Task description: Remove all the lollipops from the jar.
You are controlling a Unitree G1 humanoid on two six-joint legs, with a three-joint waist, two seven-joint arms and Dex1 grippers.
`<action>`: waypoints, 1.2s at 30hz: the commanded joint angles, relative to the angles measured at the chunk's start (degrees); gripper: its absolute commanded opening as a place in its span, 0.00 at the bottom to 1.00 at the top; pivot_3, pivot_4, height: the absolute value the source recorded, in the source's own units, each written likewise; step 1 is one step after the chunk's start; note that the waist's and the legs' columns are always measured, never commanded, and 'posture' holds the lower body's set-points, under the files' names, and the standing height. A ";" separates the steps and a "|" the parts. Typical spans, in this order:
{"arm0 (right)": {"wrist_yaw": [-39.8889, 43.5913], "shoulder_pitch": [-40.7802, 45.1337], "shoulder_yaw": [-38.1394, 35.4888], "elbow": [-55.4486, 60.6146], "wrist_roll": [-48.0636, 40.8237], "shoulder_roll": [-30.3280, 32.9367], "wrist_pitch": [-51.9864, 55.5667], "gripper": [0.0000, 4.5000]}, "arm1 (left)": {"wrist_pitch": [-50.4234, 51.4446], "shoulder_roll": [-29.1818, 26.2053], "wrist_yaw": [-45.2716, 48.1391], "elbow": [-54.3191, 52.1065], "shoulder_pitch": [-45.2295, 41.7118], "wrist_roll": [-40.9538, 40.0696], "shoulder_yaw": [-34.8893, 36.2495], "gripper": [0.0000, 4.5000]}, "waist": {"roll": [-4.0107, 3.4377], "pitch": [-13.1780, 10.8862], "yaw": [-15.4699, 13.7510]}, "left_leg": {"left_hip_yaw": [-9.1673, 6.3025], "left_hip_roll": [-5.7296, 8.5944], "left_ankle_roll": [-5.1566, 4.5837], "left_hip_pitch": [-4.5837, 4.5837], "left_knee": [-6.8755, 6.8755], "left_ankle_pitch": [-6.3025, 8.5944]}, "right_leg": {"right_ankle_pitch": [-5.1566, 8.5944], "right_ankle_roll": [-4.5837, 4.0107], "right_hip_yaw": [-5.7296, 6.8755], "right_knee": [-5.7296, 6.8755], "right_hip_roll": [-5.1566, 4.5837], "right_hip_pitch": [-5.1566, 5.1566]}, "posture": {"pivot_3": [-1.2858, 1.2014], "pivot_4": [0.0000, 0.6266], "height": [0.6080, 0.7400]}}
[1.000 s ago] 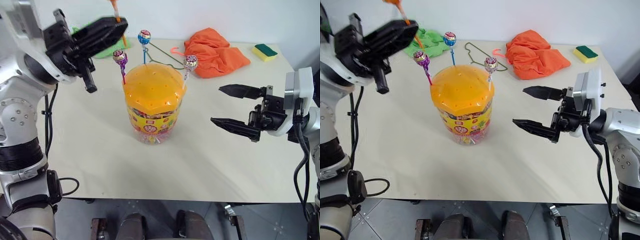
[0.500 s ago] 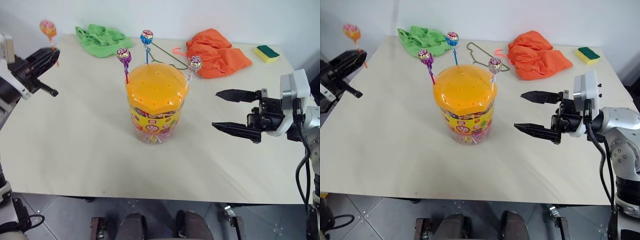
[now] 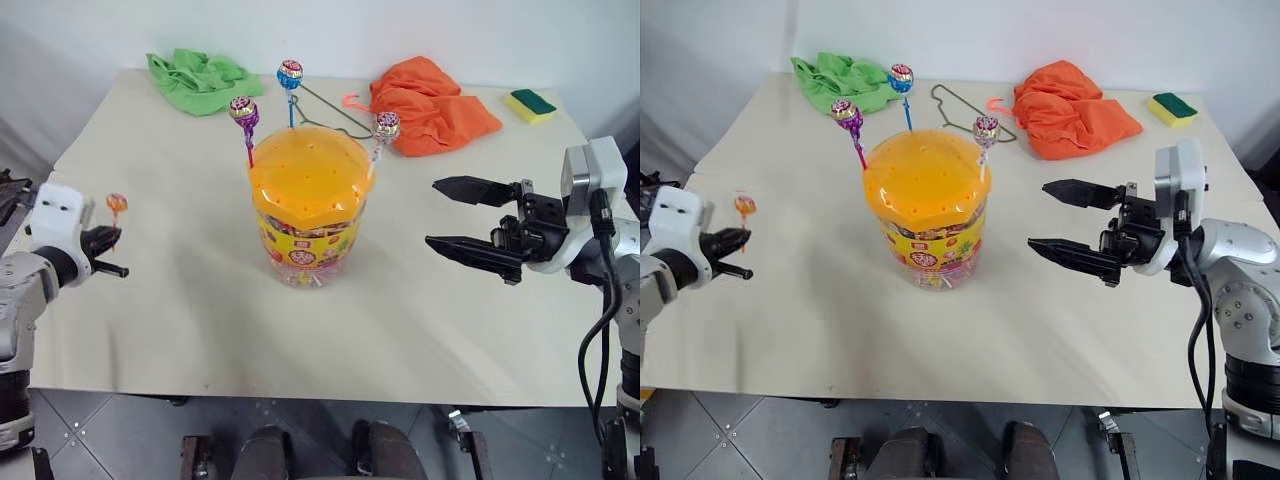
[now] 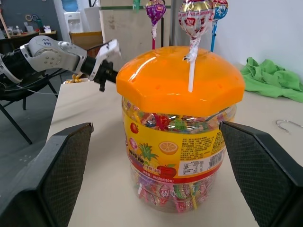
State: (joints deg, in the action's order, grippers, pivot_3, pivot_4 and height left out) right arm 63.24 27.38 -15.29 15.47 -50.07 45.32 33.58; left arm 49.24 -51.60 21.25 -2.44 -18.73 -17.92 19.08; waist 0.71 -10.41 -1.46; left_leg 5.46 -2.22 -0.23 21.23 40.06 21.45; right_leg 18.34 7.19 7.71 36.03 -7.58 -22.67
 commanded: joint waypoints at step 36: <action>-1.92 0.33 -2.74 1.64 3.78 0.91 -3.91 1.00 | -18.23 5.97 40.09 -1.23 -23.05 -23.25 -1.82 0.99 | -0.01 0.00 0.06 | 0.03 0.02 -0.01 0.02 0.07 0.00 | 0.00 0.00 -0.02 0.04 -0.01 -0.01 | 0.52 0.24 1.00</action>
State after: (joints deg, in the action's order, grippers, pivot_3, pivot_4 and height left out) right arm 62.09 27.85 -15.71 14.67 -45.54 45.33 30.31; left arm 33.64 -45.86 59.98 -5.16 -40.21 -42.20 18.48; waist 0.70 -10.41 -1.40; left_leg 5.49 -2.18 -0.24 21.24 40.13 21.45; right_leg 18.34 7.19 7.70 36.09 -7.60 -22.68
